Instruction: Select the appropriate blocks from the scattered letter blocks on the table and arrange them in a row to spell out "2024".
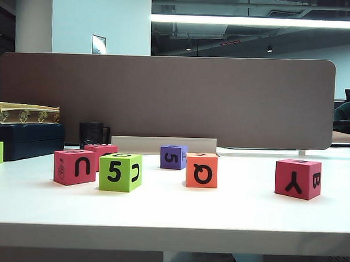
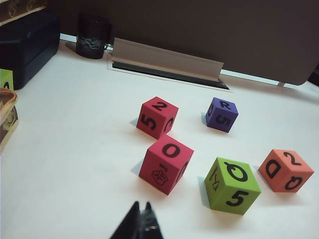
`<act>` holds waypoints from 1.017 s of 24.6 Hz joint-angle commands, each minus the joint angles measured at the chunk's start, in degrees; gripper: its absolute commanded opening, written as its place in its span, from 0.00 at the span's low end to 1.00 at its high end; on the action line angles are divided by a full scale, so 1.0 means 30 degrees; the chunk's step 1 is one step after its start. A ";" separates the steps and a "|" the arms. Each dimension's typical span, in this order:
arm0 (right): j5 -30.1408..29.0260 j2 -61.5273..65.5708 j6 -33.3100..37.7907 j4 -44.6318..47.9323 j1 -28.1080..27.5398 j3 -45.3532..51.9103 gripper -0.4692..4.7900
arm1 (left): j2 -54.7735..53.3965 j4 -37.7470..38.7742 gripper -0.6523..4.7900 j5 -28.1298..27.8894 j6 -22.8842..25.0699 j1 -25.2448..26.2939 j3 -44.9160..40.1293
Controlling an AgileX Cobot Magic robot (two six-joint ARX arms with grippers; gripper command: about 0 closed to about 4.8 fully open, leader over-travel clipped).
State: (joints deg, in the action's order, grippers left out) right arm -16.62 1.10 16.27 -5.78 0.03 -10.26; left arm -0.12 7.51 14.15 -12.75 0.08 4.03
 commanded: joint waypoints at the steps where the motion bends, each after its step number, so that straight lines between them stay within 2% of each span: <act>1: -0.0007 0.0495 0.0073 -0.0546 0.0022 -0.0583 0.08 | -0.0015 -0.0226 0.11 0.0087 -0.0044 -0.0029 0.0117; 16: -0.0204 0.4561 -0.0095 -0.1056 0.0044 -0.3752 0.08 | -0.0015 -0.0233 0.11 0.0525 -0.0036 -0.0029 0.0117; 22: -0.0539 0.6346 -0.0780 -0.1734 0.0328 -0.5442 0.08 | -0.0015 -0.0233 0.11 0.0510 -0.0036 -0.0029 0.0117; 25: -0.0663 0.7934 -0.1683 -0.2732 0.1035 -0.7031 0.08 | -0.0015 -0.0233 0.11 0.0510 -0.0044 -0.0029 0.0117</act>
State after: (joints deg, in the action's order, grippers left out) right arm -18.17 23.64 12.67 -13.21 2.39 -29.67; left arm -0.12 7.53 15.42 -12.75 0.08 4.14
